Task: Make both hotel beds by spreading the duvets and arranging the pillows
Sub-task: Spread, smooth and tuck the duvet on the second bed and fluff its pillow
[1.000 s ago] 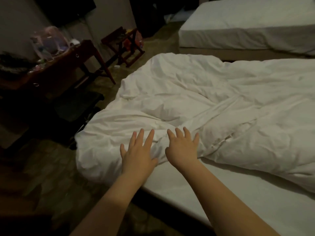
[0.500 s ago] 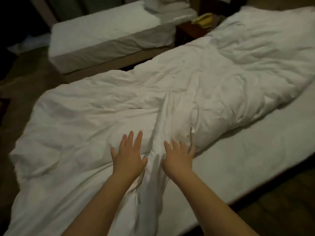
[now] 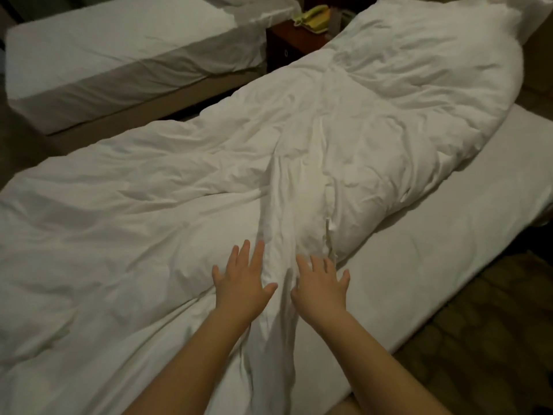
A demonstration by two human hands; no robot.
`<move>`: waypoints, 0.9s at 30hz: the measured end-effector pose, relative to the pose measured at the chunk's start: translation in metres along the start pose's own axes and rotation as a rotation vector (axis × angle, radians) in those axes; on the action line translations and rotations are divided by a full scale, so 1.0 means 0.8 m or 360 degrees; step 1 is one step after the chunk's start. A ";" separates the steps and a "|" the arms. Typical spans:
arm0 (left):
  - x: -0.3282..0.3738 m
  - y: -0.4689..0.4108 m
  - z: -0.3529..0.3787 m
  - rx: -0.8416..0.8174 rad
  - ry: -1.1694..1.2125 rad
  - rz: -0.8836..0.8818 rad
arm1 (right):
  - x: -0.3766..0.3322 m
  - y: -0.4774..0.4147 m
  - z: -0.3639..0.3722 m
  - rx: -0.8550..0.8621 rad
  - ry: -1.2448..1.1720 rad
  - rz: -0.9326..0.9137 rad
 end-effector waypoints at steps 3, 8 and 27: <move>0.003 -0.019 0.012 -0.0060 0.0069 -0.0035 | 0.011 -0.035 0.005 -0.0046 -0.0063 0.0047; 0.001 -0.056 0.039 -0.0194 0.0082 -0.0128 | 0.037 -0.079 0.056 -0.0342 -0.0759 0.0357; 0.004 -0.065 0.108 -0.0163 0.0567 -0.0134 | 0.048 -0.098 0.126 -0.0323 -0.1877 0.0729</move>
Point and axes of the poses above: each hand's wrist, its own y-axis away from the middle knuckle, its own z-axis out of the palm, x = y × z, the point moved 4 cm from there along -y, towards the middle knuckle
